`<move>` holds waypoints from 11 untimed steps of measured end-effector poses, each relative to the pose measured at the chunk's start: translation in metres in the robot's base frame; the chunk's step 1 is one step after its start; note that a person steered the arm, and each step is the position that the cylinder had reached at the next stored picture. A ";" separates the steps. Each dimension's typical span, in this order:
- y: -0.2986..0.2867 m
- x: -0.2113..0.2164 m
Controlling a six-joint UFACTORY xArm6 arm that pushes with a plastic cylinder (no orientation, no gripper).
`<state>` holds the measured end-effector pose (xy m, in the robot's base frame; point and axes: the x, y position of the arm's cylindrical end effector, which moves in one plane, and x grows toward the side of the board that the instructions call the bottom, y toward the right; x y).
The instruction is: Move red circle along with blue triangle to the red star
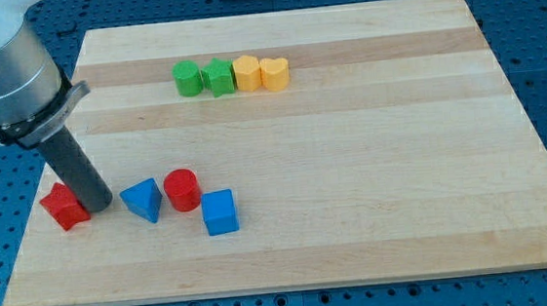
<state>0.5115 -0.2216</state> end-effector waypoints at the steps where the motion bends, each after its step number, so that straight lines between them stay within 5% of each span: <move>1: 0.000 -0.008; 3: 0.020 -0.038; 5: 0.099 -0.061; 11: 0.132 -0.012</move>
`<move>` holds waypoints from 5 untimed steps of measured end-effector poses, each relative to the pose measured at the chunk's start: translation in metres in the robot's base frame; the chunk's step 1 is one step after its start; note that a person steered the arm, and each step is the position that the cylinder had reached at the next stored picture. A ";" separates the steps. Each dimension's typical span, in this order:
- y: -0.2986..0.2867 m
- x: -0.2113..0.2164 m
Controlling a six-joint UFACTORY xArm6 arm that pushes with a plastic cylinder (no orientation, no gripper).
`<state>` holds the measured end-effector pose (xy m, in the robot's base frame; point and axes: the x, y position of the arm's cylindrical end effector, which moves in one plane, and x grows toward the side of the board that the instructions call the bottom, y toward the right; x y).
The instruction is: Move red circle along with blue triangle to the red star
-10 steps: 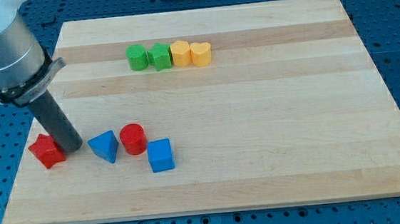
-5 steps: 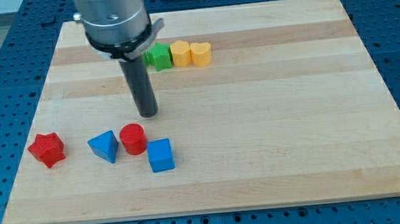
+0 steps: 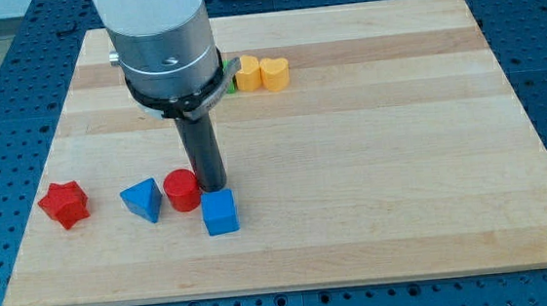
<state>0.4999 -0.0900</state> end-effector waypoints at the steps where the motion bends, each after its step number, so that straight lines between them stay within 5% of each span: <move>1: -0.008 0.000; 5: -0.071 0.015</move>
